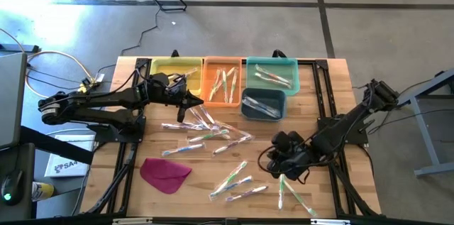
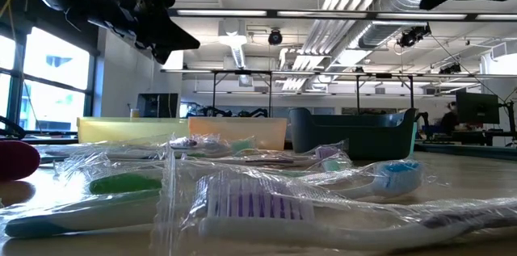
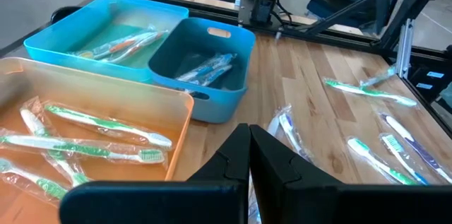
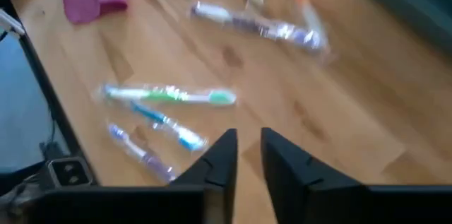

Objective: Pick & Place Toothbrushes
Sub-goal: Put the green toothbrush into the orange bin

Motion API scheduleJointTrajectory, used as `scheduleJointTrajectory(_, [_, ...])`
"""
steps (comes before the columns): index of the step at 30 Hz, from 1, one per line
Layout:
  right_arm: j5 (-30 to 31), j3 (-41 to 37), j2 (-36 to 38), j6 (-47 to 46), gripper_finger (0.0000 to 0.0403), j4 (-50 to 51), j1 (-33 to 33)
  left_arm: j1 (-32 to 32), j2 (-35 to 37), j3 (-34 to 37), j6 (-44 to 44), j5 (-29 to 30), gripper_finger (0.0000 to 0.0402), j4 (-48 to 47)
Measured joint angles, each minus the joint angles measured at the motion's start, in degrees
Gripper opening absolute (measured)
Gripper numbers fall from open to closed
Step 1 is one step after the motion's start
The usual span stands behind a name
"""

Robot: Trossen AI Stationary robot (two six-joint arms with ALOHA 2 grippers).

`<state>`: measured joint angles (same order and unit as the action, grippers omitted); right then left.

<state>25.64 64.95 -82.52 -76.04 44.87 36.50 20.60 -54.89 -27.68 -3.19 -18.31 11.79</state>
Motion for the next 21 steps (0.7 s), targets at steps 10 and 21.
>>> scheduleJointTrajectory(10, [-0.3, 0.0, -2.2, -12.7, 0.0003, 1.2, 4.6, 0.0, 0.0, 0.0, 3.4, 0.0, 0.0003, 0.0])
scheduleJointTrajectory(21, [-11.1, 0.0, -4.9, -26.2, 0.0002, 11.3, 7.9, 0.0, 0.0, 0.0, 3.4, 0.0, 0.0003, 0.0])
